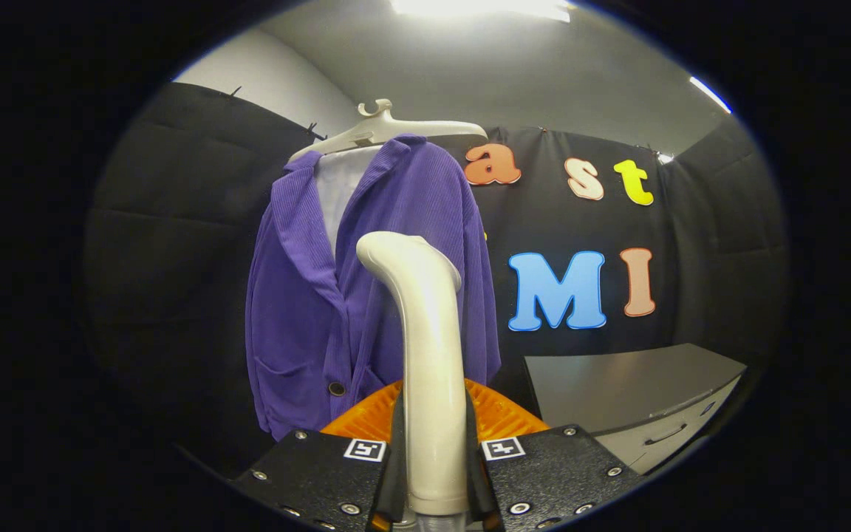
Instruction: Iron the clothes twice with a garment steamer, once on the left side and once on the right side.
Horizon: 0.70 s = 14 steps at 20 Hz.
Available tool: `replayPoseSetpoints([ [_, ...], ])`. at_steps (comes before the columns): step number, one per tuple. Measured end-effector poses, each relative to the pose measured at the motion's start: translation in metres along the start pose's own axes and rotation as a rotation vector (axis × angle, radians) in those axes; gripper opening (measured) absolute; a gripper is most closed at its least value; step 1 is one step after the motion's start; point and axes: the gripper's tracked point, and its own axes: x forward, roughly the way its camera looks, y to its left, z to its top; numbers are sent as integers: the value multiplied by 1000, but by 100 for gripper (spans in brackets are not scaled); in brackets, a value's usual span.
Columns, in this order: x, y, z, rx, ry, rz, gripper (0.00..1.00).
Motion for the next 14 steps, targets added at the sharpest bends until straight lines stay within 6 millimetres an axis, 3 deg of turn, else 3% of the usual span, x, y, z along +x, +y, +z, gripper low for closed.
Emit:
replayPoseSetpoints([
  [14, -30, 6, -96, -33, 177, 14, 33],
])
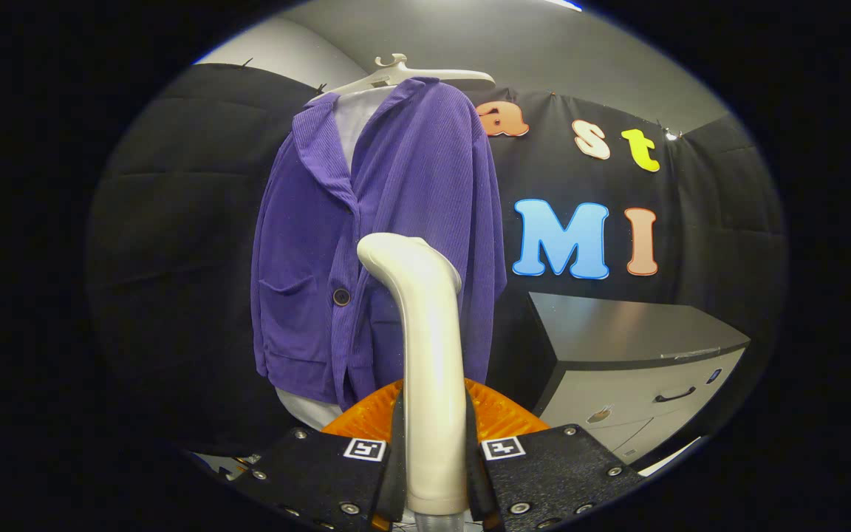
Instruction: Iron the clothes twice with a garment steamer, once on the left side and once on the right side.
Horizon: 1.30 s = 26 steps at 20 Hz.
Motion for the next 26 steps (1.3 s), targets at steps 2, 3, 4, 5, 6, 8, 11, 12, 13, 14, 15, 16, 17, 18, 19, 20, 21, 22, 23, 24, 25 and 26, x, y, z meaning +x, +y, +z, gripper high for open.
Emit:
replayPoseSetpoints([
  [2, -4, 2, -11, 0, 14, -1, 33],
  [3, -6, 4, -18, 3, 23, 1, 33],
  [4, -7, 6, -25, 3, 33, 2, 33],
  [5, -8, 8, -32, -1, 45, 4, 33],
  [6, -10, 11, -40, -5, 59, 7, 33],
  [8, -13, 17, -56, -16, 84, 13, 33],
  [11, -15, 24, -84, -27, 125, 23, 33],
  [12, -16, 26, -95, -27, 143, 25, 33],
  [13, -17, 28, -107, -27, 165, 27, 33],
  [14, -18, 28, -121, -29, 182, 30, 33],
  [15, -20, 29, -132, -26, 200, 33, 33],
  [16, -20, 31, -143, -23, 218, 36, 33],
  [17, -21, 33, -152, -19, 232, 37, 33],
  [18, -23, 34, -158, -13, 241, 36, 33],
  [19, -25, 34, -159, -3, 238, 35, 33],
  [20, -27, 36, -157, 7, 225, 36, 33],
  [21, -31, 38, -150, 16, 205, 41, 33],
  [22, -33, 39, -140, 23, 177, 43, 33],
  [23, -33, 38, -126, 29, 146, 44, 33],
  [24, -35, 39, -112, 40, 112, 45, 33],
  [25, -35, 40, -93, 50, 79, 48, 33],
  [26, -37, 41, -74, 55, 41, 51, 33],
])
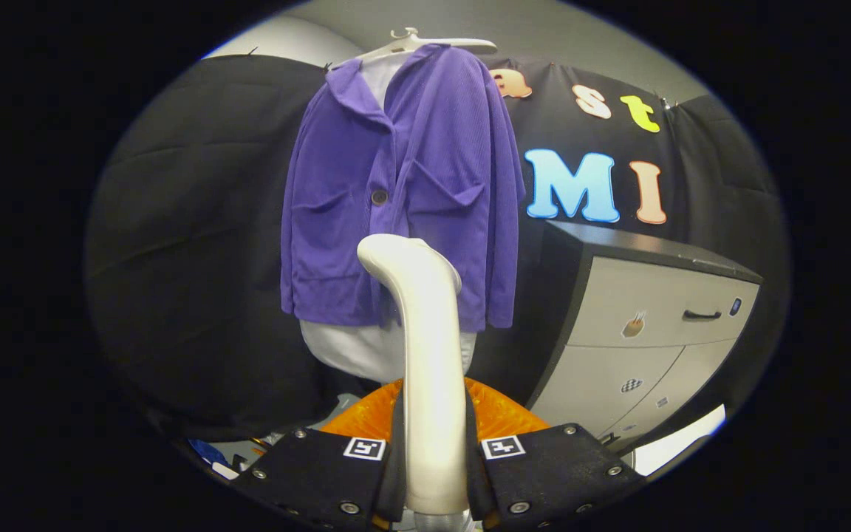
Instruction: Iron the clothes twice with a garment steamer, once on the left side and once on the right side.
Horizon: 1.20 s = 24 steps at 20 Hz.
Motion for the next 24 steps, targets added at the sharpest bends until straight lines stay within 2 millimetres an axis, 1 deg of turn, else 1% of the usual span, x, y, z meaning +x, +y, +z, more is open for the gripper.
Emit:
replayPoseSetpoints([
  [4, -9, 6, 75, 7, -141, 25, 33],
  [7, -14, 16, 129, 1, -230, 45, 33],
  [10, -15, 23, 183, -7, -320, 65, 33],
  [12, -14, 30, 214, -23, -364, 73, 33],
  [15, -12, 45, 261, -43, -434, 89, 33],
  [17, -6, 53, 287, -50, -468, 93, 33],
  [19, 5, 64, 308, -49, -485, 102, 33],
  [21, 13, 77, 326, -47, -497, 106, 33],
  [24, 29, 91, 350, -39, -510, 108, 33],
])
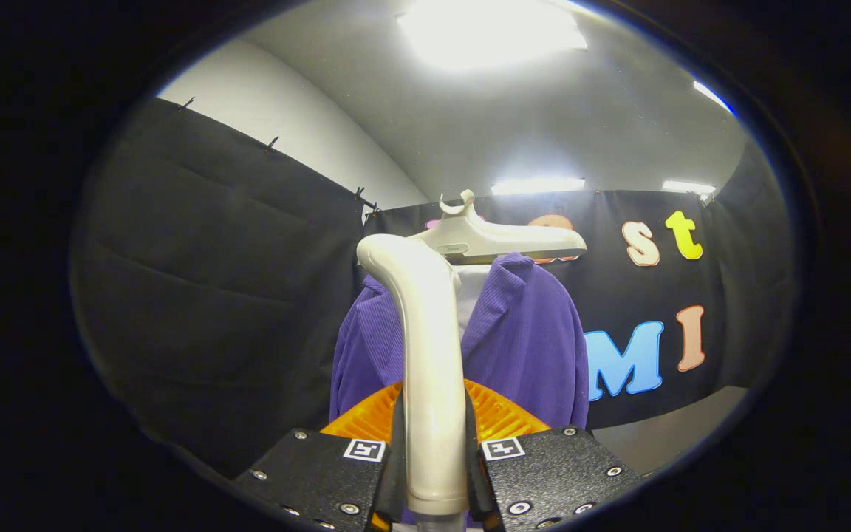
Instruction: Iron the clothes twice with a garment steamer, once on the left side and once on the right side.
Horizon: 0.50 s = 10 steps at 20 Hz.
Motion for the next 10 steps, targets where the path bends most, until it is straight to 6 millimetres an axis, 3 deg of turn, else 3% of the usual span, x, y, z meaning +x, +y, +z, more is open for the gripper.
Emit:
replayPoseSetpoints([
  [2, 17, 8, -1, -13, 9, 5, 33],
  [5, 31, 23, -19, -29, 53, 22, 33],
  [10, 30, 33, -67, -54, 130, 41, 33],
])
